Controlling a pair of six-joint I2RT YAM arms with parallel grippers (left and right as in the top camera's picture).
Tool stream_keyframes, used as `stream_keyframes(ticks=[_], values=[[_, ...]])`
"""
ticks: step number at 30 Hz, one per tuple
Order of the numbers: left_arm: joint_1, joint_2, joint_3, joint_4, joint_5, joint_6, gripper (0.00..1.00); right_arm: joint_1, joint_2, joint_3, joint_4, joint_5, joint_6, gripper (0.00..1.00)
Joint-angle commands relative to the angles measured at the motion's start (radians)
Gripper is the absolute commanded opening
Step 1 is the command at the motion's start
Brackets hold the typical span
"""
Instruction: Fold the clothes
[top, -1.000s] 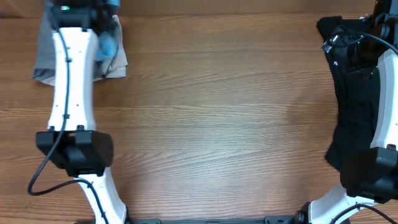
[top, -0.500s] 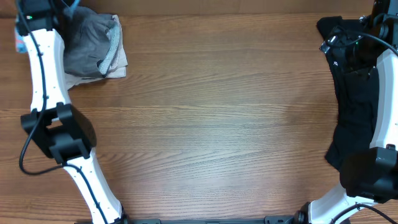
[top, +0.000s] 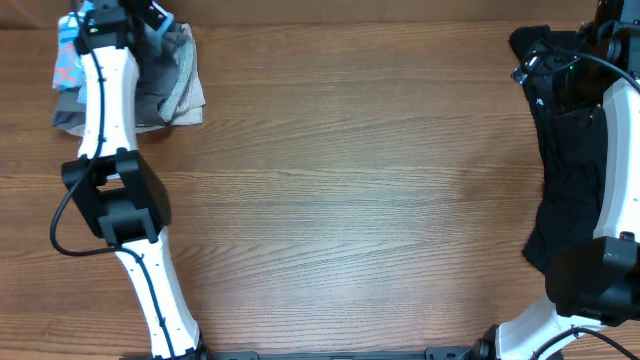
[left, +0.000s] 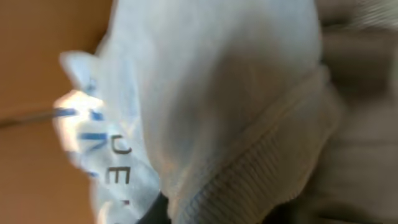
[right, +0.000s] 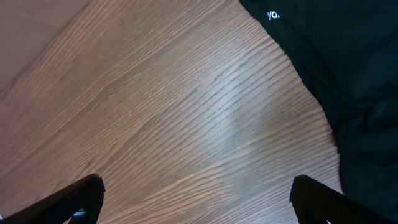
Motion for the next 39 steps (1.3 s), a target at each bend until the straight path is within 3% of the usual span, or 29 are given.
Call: stream_keyframes(ticks=[1, 2, 3, 10, 18, 23, 30, 35, 39], values=[[-0.06, -0.002, 0.016, -0.1, 0.077, -0.308, 0.61, 0.003, 0.002, -0.004, 0.009, -0.006, 0.008, 1.0], [-0.075, -0.002, 0.016, -0.143, 0.105, -0.352, 0.92, 0.003, 0.002, -0.004, 0.009, -0.006, 0.008, 1.0], [-0.087, -0.002, 0.016, -0.171, 0.129, -0.371, 1.0, 0.003, 0.002, -0.004, 0.009, -0.006, 0.008, 1.0], [-0.113, -0.013, 0.083, -0.23, 0.171, -0.592, 1.0, 0.003, 0.002, -0.004, 0.009, -0.006, 0.007, 1.0], [-0.069, -0.047, 0.41, -0.472, 0.177, -0.774, 1.0, 0.003, 0.002, -0.004, 0.009, -0.006, 0.007, 1.0], [-0.046, -0.059, 0.525, -0.595, 0.293, -0.783, 1.0, 0.014, 0.002, -0.003, 0.018, -0.006, 0.001, 0.95], [-0.047, -0.059, 0.548, -0.738, 0.301, -0.783, 1.0, 0.077, -0.082, 0.011, 0.007, 0.042, -0.068, 0.95], [-0.047, -0.058, 0.544, -0.743, 0.301, -0.783, 1.0, 0.127, -0.231, 0.011, -0.017, 0.061, -0.086, 1.0], [-0.047, -0.058, 0.544, -0.743, 0.301, -0.783, 1.0, 0.148, -0.324, 0.011, -0.027, -0.036, -0.082, 1.0]])
